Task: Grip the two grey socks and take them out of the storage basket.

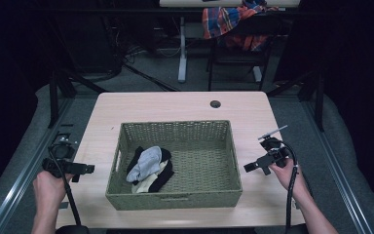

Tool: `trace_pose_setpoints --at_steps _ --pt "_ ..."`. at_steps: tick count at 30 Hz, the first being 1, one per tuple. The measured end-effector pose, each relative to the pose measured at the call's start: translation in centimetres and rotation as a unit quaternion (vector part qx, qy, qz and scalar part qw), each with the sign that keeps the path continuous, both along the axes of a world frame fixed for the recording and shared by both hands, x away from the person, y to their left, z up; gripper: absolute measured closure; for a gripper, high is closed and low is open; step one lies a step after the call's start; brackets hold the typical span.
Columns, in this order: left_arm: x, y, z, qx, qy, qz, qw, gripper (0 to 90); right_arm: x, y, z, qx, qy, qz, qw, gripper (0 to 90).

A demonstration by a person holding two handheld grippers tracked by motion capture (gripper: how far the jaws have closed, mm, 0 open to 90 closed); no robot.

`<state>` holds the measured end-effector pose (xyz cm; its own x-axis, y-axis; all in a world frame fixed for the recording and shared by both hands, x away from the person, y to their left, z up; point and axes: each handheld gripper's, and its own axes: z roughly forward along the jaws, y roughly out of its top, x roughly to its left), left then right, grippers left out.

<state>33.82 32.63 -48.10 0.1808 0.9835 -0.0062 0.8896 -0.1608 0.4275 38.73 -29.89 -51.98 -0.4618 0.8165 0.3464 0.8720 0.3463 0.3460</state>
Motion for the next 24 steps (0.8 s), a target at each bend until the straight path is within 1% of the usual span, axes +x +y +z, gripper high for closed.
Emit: trace_pose_setpoints --at_steps 1,3,4,5,6,7,8,10,11,13,14,15,17,18,20,21,22,23,24 --pt "0.0 -0.2 0.3 -0.005 -0.004 -0.002 1.0 0.2 -0.1 0.2 -0.2 -0.001 0.001 0.0 1.0 1.4" --pt "-0.1 -0.7 0.8 -0.004 -0.006 -0.01 0.9999 0.2 0.0 0.1 -0.3 0.002 0.008 0.004 1.0 1.4" --pt "-0.1 -0.7 0.8 -0.004 -0.006 -0.01 0.9999 0.2 0.0 0.1 -0.3 0.002 0.008 0.004 1.0 1.4" --pt "0.0 -1.1 1.2 -0.003 -0.01 -0.018 0.9998 0.2 0.0 -0.1 -0.2 0.002 0.004 0.001 1.0 1.6" --pt "0.0 -1.1 1.2 -0.003 -0.01 -0.018 0.9998 0.2 0.0 -0.1 -0.2 0.002 0.004 0.001 1.0 1.6" --pt "-0.1 -1.6 1.6 -0.002 -0.015 -0.028 0.9995 0.2 0.0 -0.1 -0.1 0.004 0.005 -0.004 1.0 1.7" --pt "-0.1 -1.8 1.9 -0.003 -0.014 -0.034 0.9993 0.1 0.0 -0.1 -0.2 0.004 0.005 0.0 1.0 1.7" --pt "-0.2 -1.9 2.1 -0.003 -0.016 -0.037 0.9992 0.1 0.0 -0.2 -0.1 0.001 0.007 0.003 1.0 2.0" --pt "-0.3 -2.3 2.7 -0.001 -0.025 -0.043 0.9987 0.1 0.0 -0.2 -0.2 0.004 0.008 0.002 1.0 2.2" --pt "-0.4 -2.7 3.2 0.001 -0.026 -0.052 0.9983 0.2 0.1 -0.4 -0.1 -0.002 0.013 0.012 0.9998 2.2" --pt "-0.4 -3.0 3.5 -0.004 -0.029 -0.059 0.9978 0.2 0.1 -0.4 -0.1 -0.002 0.013 0.011 0.9999 2.2" --pt "-0.4 -3.2 3.7 -0.004 -0.03 -0.063 0.9975 0.2 -0.1 -0.4 -0.3 0.005 0.008 -0.004 0.9999 2.2" --pt "-0.5 -3.9 4.3 -0.002 -0.035 -0.072 0.9968 0.2 0.0 -0.5 -0.2 -0.001 0.014 0.009 0.9999 2.2" --pt "-0.5 -3.9 4.3 -0.002 -0.035 -0.072 0.9968 0.2 0.0 -0.5 -0.2 -0.001 0.014 0.009 0.9999 2.2" --pt "-0.6 -4.9 5.0 0.001 -0.04 -0.089 0.9953 0.2 0.0 -0.5 -0.2 0.0 0.013 0.005 0.9999 2.2" --pt "-0.7 -5.3 5.2 0.002 -0.042 -0.093 0.9947 0.2 0.0 -0.5 -0.2 0.0 0.014 0.006 0.9999 2.2" --pt "-0.7 -5.3 5.2 0.002 -0.042 -0.093 0.9947 0.2 0.0 -0.5 -0.2 0.0 0.014 0.006 0.9999 2.2" --pt "-0.7 -5.8 5.5 0.002 -0.044 -0.102 0.9938 0.2 0.0 -0.5 -0.2 0.001 0.015 0.003 0.9999 2.2" --pt "-0.7 -6.1 5.6 0.002 -0.045 -0.107 0.9933 0.2 -0.2 -0.4 -0.3 0.007 0.01 -0.012 0.9999 2.2"
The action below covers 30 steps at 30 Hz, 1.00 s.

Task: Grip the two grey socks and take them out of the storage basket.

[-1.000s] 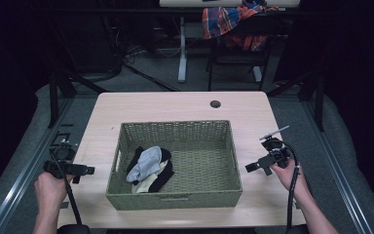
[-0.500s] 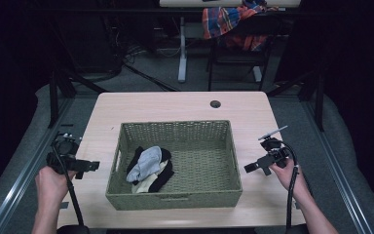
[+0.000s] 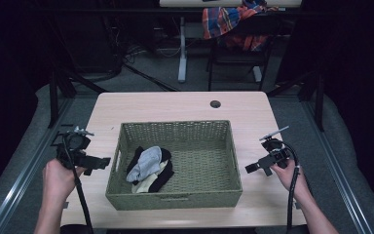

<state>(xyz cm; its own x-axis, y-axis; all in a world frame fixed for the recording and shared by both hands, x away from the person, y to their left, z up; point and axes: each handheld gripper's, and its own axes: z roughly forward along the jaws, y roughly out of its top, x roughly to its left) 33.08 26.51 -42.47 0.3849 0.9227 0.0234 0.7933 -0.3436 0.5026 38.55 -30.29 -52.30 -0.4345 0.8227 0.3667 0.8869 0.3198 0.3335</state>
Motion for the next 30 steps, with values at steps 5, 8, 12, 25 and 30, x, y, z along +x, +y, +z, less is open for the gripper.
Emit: trace_pose_setpoints --at_steps 5,8,12,25,30 --pt "-0.2 -1.6 0.8 -0.013 -0.002 -0.033 0.9994 0.2 0.0 0.0 0.0 -0.001 0.001 -0.001 1.0 2.4" --pt "-0.3 -3.0 1.3 -0.009 -0.004 -0.052 0.9986 0.2 0.0 0.0 0.0 -0.002 0.001 -0.001 1.0 2.4" --pt "-0.2 -4.2 1.3 -0.013 0.0 -0.071 0.9974 0.5 0.1 -0.3 0.2 -0.01 0.009 0.017 0.9998 2.6" --pt "2.9 -9.8 -0.1 -0.002 0.051 -0.147 0.9878 22.7 0.0 -0.3 0.0 -0.009 0.006 0.005 0.9999 3.3" --pt "3.3 -10.1 -1.7 0.011 0.07 -0.144 0.987 34.0 0.1 -0.4 -0.1 -0.009 0.01 0.008 0.9999 3.6"
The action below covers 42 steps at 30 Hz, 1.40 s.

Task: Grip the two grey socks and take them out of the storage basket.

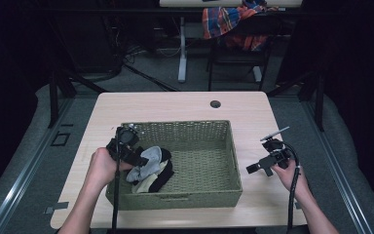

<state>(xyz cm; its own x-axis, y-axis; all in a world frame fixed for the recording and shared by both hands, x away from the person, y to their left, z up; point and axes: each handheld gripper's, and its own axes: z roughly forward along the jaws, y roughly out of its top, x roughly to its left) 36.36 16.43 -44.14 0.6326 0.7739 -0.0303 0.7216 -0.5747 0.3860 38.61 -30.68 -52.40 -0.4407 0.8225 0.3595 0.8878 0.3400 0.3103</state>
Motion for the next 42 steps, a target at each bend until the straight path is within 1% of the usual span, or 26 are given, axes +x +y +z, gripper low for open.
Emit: trace_pose_setpoints --at_steps 2,3,4,6,7,10,11,12,14,15,18,19,20,21,22,25,26,27,28,31,32,33,35,36,37,42 --pt "0.1 0.1 -0.4 0.006 0.003 0.001 1.0 38.7 -0.1 0.2 -0.2 0.004 -0.002 -0.01 0.9999 3.8" --pt "0.1 0.1 -0.5 0.005 0.004 0.002 1.0 40.3 0.0 0.2 -0.1 -0.004 0.001 -0.001 1.0 3.8" --pt "0.2 0.1 -0.8 0.005 0.008 0.002 1.0 41.5 0.0 0.2 -0.1 -0.004 0.002 0.003 1.0 4.0" --pt "0.2 0.2 -1.0 0.005 0.01 0.0 0.9999 43.6 0.0 0.3 -0.2 -0.003 0.001 -0.002 1.0 4.2" --pt "0.3 0.2 -1.6 0.009 0.021 -0.003 0.9997 44.2 0.1 0.2 -0.2 -0.007 0.006 0.006 0.9999 4.2" --pt "0.5 0.3 -2.0 0.007 0.029 -0.003 0.9995 44.9 0.0 0.3 -0.2 -0.004 0.005 0.001 1.0 4.3" --pt "0.7 0.5 -2.5 -0.003 0.037 0.002 0.9993 44.0 0.0 0.2 -0.2 -0.006 0.006 0.002 1.0 4.4" --pt "0.8 0.5 -2.7 -0.004 0.043 0.003 0.9991 44.0 0.0 0.2 -0.2 -0.005 0.004 -0.003 1.0 4.5" --pt "0.8 0.5 -2.9 -0.007 0.045 0.004 0.999 43.0 0.0 0.2 -0.2 -0.004 0.006 -0.001 1.0 4.5" --pt "0.9 0.6 -3.1 -0.012 0.052 0.006 0.9986 43.0 0.0 0.2 -0.2 -0.003 0.006 -0.001 1.0 4.5" --pt "1.0 0.5 -3.4 -0.017 0.057 0.007 0.9982 44.3 0.0 0.2 -0.3 -0.006 0.006 0.001 1.0 4.7" --pt "1.1 0.4 -3.7 -0.012 0.063 0.008 0.9979 44.8 0.2 0.1 -0.1 -0.014 0.012 0.015 0.9997 4.9" --pt "1.1 0.4 -3.7 -0.012 0.063 0.008 0.9979 45.2 0.2 0.1 -0.1 -0.014 0.012 0.015 0.9997 4.9" --pt "1.1 0.4 -3.9 -0.011 0.067 0.01 0.9976 45.2 0.1 0.1 -0.2 -0.012 0.011 0.012 0.9998 5.0" --pt "1.1 0.3 -4.0 -0.009 0.071 0.009 0.9974 45.8 0.0 0.3 -0.3 -0.005 0.006 -0.002 1.0 5.1" --pt "1.2 0.3 -4.2 -0.005 0.067 0.008 0.9977 49.6 0.0 0.3 -0.3 -0.006 0.007 -0.002 1.0 5.2" --pt "1.1 0.3 -4.2 -0.008 0.067 0.008 0.9977 57.0 0.0 0.3 -0.4 -0.007 0.008 -0.002 0.9999 5.3" --pt "1.1 0.3 -4.2 -0.008 0.067 0.008 0.9977 58.2 0.0 0.3 -0.4 -0.007 0.008 -0.002 0.9999 5.3" --pt "1.0 0.3 -4.3 -0.005 0.061 0.004 0.9981 60.3 0.1 0.2 -0.2 -0.014 0.014 0.014 0.9997 5.3" --pt "0.9 0.2 -4.2 -0.007 0.055 0.0 0.9985 71.8 0.1 0.2 -0.3 -0.012 0.013 0.012 0.9998 5.4" --pt "0.8 0.1 -4.1 -0.008 0.052 -0.002 0.9986 71.8 0.1 0.3 -0.4 -0.009 0.011 0.006 0.9999 5.4" --pt "0.6 0.0 -3.8 -0.013 0.049 -0.007 0.9987 76.2 0.1 0.3 -0.4 -0.007 0.01 0.005 0.9999 5.5" --pt "0.5 -0.1 -3.6 -0.017 0.047 -0.01 0.9987 76.5 0.1 0.3 -0.4 -0.006 0.011 0.006 0.9999 5.5" --pt "0.4 -0.2 -3.3 -0.019 0.043 -0.017 0.9987 78.4 0.1 0.2 -0.3 -0.013 0.014 0.014 0.9997 5.5" --pt "0.3 -0.3 -3.2 -0.019 0.042 -0.021 0.9987 79.3 0.2 0.2 -0.3 -0.013 0.014 0.014 0.9997 5.5" --pt "0.2 -0.6 -3.3 -0.012 0.041 -0.029 0.9987 84.2 0.1 0.3 -0.4 -0.009 0.011 0.007 0.9999 5.6"
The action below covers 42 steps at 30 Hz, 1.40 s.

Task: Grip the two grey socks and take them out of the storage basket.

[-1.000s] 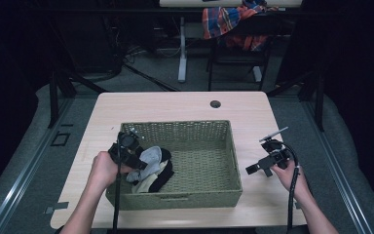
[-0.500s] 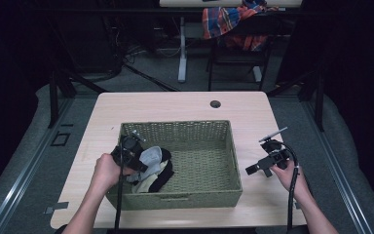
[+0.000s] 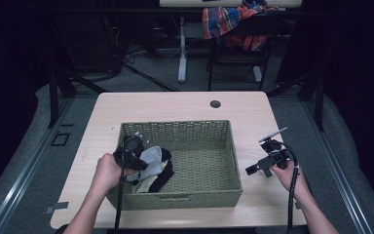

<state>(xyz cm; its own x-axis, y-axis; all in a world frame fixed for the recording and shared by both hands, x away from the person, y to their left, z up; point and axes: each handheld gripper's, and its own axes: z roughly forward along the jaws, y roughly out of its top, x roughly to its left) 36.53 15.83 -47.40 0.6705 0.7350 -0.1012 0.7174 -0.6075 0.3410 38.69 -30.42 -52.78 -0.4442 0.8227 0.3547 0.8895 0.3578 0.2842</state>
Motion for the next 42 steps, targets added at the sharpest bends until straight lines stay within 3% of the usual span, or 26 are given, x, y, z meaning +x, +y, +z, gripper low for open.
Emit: trace_pose_setpoints --at_steps 5,8,20,33,41,42 --pt "-0.2 -0.2 0.2 0.0 -0.004 -0.008 1.0 85.7 0.0 0.0 0.0 0.0 0.002 -0.001 1.0 5.6" --pt "-0.3 -0.1 0.7 -0.012 -0.009 -0.01 0.9998 85.7 0.1 -0.1 0.0 -0.003 0.004 0.004 1.0 5.6" --pt "-1.2 0.5 3.4 -0.04 -0.034 -0.018 0.9985 85.7 0.0 -0.1 0.1 -0.003 0.003 0.002 1.0 5.7" --pt "-2.3 1.3 7.0 -0.07 -0.069 -0.022 0.9949 85.7 0.0 -0.1 0.1 -0.004 0.004 0.002 1.0 5.8" --pt "-2.4 1.4 7.9 -0.06 -0.071 -0.028 0.9953 85.7 -0.1 0.0 0.1 -0.001 -0.005 -0.011 0.9999 5.8" --pt "-2.4 1.4 8.1 -0.055 -0.071 -0.03 0.9954 85.7 0.0 -0.2 0.2 -0.005 0.0 0.002 1.0 5.8"
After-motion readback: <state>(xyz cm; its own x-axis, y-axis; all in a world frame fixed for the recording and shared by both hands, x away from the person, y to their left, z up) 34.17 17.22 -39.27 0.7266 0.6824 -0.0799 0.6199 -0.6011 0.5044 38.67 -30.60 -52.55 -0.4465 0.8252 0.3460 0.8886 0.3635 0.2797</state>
